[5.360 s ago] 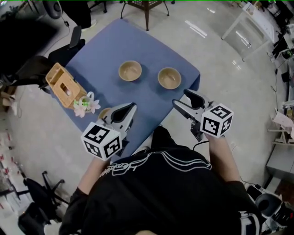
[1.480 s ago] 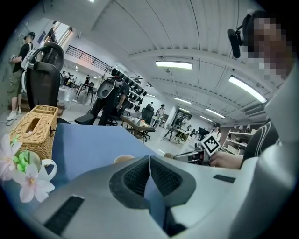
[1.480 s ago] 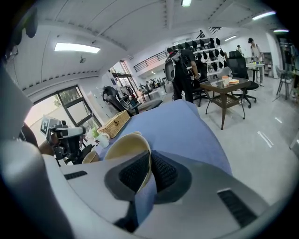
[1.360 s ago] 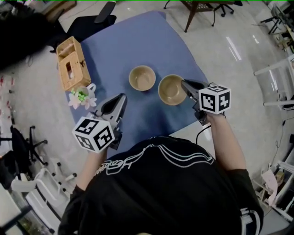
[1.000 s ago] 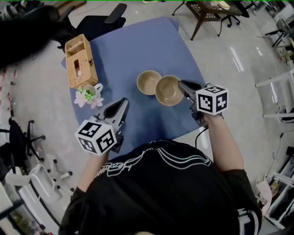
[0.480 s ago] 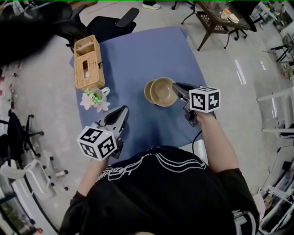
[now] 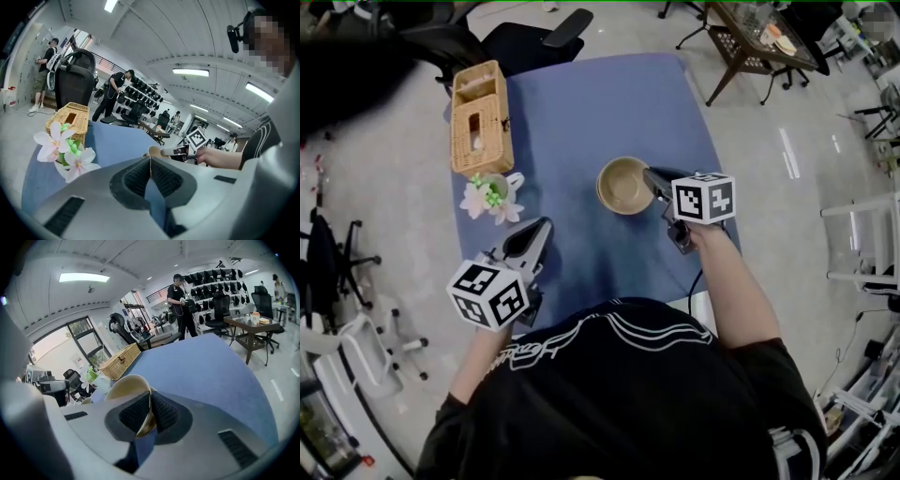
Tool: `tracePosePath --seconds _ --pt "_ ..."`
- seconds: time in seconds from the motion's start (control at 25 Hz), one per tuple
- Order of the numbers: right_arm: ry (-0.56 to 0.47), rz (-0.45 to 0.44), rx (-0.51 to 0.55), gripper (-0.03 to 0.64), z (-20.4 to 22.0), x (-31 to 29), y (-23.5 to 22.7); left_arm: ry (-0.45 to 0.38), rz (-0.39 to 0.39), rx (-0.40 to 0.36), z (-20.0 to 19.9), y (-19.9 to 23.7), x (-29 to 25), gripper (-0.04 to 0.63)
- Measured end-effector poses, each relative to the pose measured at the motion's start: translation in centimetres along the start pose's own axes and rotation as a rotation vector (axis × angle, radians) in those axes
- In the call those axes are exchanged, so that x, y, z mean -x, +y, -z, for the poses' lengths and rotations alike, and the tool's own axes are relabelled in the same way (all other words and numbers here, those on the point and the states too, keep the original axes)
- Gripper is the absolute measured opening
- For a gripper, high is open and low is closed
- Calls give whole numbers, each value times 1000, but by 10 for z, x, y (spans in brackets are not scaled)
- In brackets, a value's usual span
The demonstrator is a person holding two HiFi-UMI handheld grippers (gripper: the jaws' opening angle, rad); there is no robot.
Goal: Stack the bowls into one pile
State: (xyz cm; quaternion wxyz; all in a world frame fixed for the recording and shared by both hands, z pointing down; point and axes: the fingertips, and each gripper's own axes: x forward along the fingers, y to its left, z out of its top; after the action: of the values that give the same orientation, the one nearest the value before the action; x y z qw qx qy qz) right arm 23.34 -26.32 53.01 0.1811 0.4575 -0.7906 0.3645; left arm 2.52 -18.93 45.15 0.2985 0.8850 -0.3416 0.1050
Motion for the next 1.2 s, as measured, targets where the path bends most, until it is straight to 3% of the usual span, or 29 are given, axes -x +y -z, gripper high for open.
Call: tracePosePath --seconds 0.32,0.64,0.68,0.76,0.88,1.2 --pt "23 67 14 43 5 -10 -12 -1 -21 13 5 5 7 28" --pt "22 52 79 49 9 -10 -4 2 -25 19 8 6 9 28" --pt "22 49 91 66 9 -10 -3 3 -27 19 8 6 9 28" --pt "21 45 118 164 8 -8 1 8 -32 18 8 5 11 28" --pt "17 49 160 214 7 -2 8 8 -37 20 9 4 21 28" --pt "-10 -6 265 261 2 0 72 -8 -105 50 9 30 67 28"
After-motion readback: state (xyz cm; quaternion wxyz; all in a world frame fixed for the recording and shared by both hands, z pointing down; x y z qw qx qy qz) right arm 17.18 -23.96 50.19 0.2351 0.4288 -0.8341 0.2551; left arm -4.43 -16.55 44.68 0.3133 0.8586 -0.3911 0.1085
